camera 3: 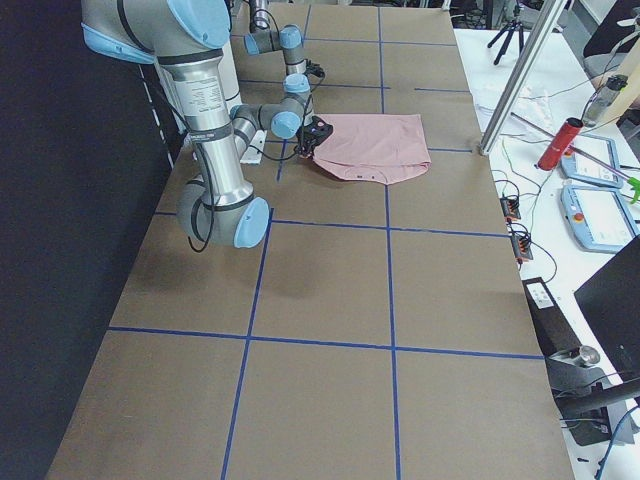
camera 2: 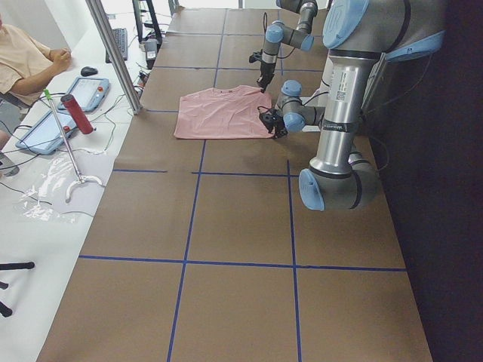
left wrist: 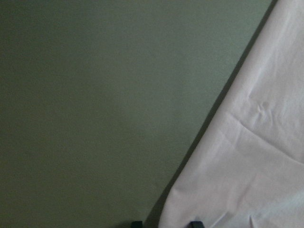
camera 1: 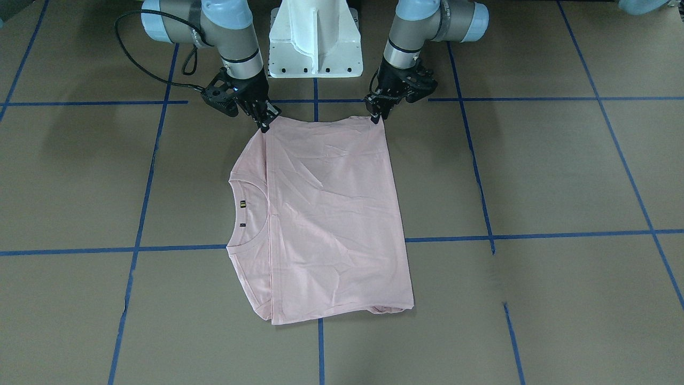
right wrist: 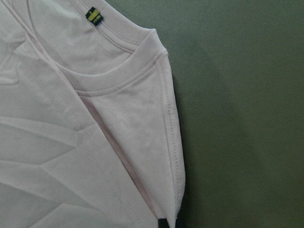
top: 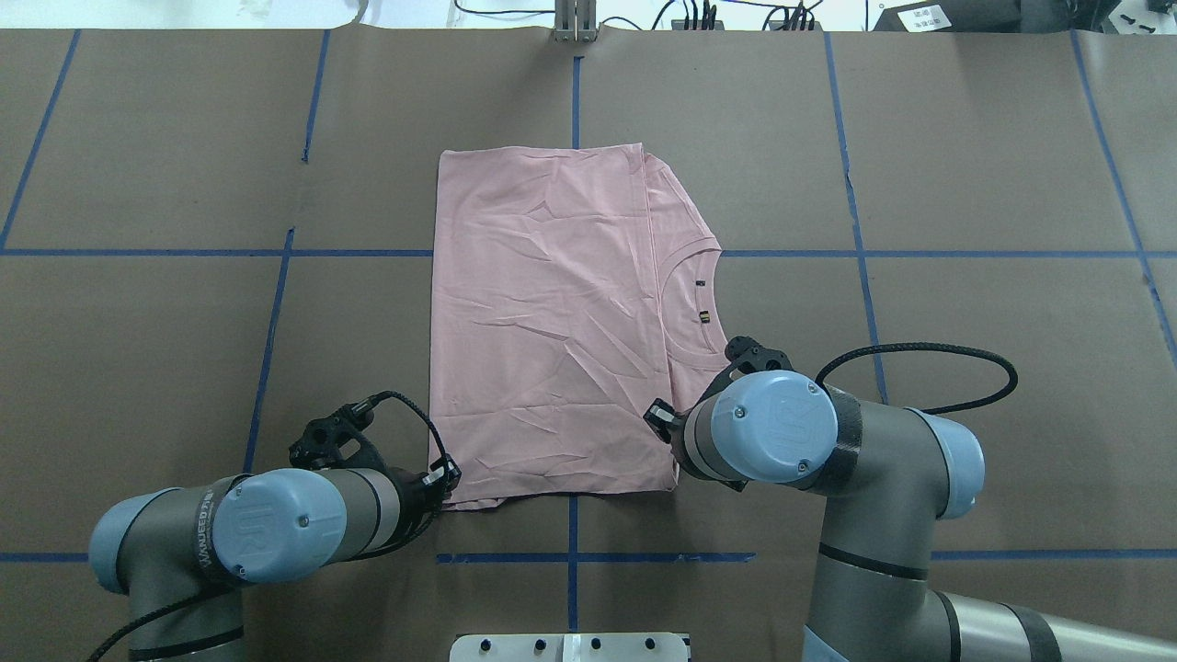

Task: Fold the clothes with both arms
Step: 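Grasp both near corners and fold the shirt away from the robot, then release the shirt and lift both grippers away from it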

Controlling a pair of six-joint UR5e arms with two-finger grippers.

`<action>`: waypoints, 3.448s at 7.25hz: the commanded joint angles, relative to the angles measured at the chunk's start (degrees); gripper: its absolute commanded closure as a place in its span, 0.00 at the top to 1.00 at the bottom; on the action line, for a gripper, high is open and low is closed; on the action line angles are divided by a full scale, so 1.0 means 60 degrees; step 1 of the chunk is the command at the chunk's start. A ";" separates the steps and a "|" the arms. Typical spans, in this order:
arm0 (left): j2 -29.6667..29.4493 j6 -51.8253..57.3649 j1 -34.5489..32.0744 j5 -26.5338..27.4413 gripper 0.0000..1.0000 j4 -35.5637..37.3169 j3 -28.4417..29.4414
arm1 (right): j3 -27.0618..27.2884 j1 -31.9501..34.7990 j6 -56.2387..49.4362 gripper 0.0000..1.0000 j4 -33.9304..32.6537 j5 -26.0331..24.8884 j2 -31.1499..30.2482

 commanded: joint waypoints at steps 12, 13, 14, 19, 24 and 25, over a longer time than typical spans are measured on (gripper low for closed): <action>-0.2295 0.2341 -0.3273 -0.0498 0.00 0.1605 0.0093 | 0.0106 0.2342 -0.0936 0.00 -0.1992 0.0250 0.1383; -0.2514 0.2605 -0.3363 -0.0455 0.00 0.1307 0.0814 | -0.0579 0.2430 -0.0908 0.00 -0.1572 0.0251 0.1732; -0.2749 0.2912 -0.3494 -0.0454 0.00 0.1260 0.1213 | -0.1268 0.2475 -0.0894 0.00 -0.0770 0.0251 0.1822; -0.3845 0.4532 -0.4281 -0.0164 0.54 -0.1088 0.4760 | -0.6818 0.3599 -0.1417 0.62 0.3016 0.0599 0.3675; -0.2451 0.6185 -0.4870 -0.0263 1.00 -0.2021 0.3600 | -0.6919 0.5578 -0.4341 1.00 0.3662 0.2854 0.2928; -0.1559 0.7501 -0.5365 -0.1018 1.00 -0.2036 0.2836 | -0.6334 0.6045 -0.5858 1.00 0.3691 0.3264 0.2037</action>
